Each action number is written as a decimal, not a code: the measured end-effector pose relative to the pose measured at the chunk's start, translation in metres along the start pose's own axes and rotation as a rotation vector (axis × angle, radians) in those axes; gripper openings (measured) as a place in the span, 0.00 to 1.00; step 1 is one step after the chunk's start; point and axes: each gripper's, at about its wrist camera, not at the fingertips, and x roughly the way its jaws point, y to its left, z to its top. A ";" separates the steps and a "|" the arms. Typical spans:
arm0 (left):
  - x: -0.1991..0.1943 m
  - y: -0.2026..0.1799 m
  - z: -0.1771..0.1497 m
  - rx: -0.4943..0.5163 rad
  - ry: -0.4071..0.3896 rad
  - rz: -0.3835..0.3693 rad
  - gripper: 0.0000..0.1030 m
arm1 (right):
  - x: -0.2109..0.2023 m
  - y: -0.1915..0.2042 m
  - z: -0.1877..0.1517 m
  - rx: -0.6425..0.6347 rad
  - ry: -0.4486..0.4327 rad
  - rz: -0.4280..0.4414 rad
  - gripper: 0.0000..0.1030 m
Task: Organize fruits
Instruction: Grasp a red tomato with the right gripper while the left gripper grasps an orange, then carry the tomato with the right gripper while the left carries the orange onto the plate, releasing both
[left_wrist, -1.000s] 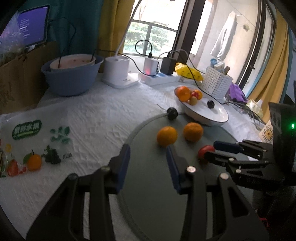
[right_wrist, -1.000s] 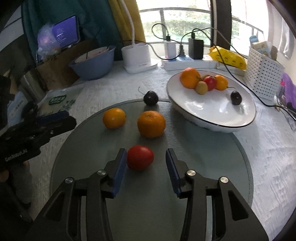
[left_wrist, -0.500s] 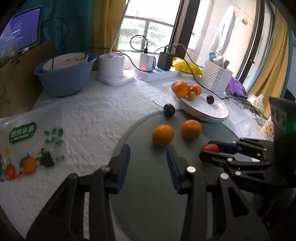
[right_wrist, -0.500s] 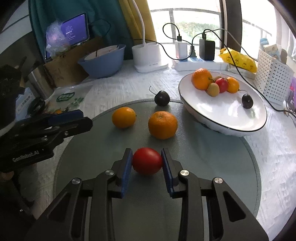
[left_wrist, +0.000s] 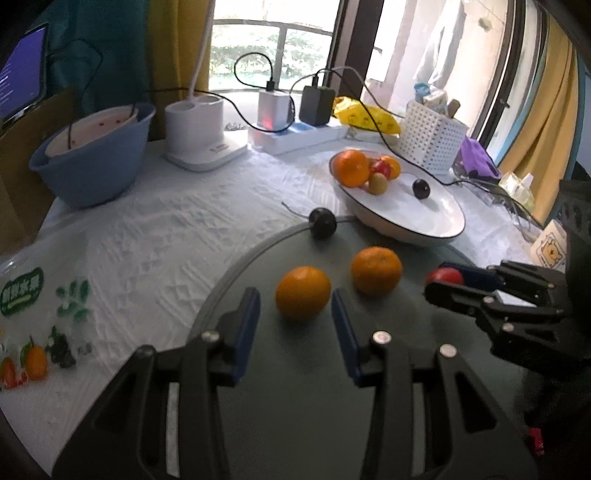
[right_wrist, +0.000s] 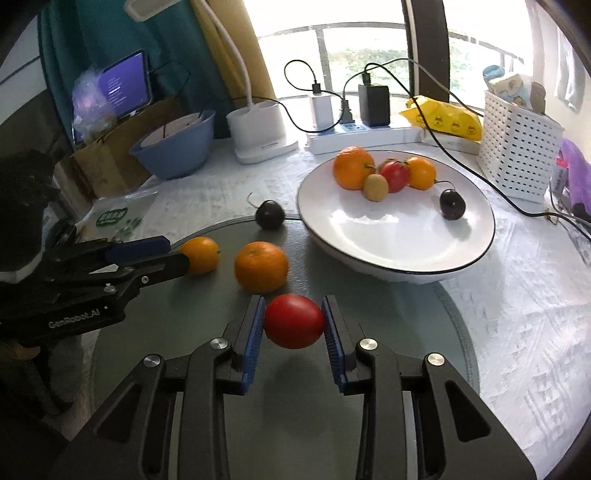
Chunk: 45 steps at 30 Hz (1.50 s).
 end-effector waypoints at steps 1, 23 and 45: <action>0.002 -0.001 0.001 0.000 0.002 -0.001 0.41 | 0.000 -0.003 0.001 0.002 -0.005 0.000 0.33; 0.006 -0.015 0.006 0.049 -0.004 0.010 0.35 | -0.006 -0.013 0.002 0.016 -0.024 -0.003 0.33; -0.052 -0.056 0.012 0.128 -0.134 0.006 0.35 | -0.057 -0.010 0.000 -0.002 -0.132 -0.011 0.33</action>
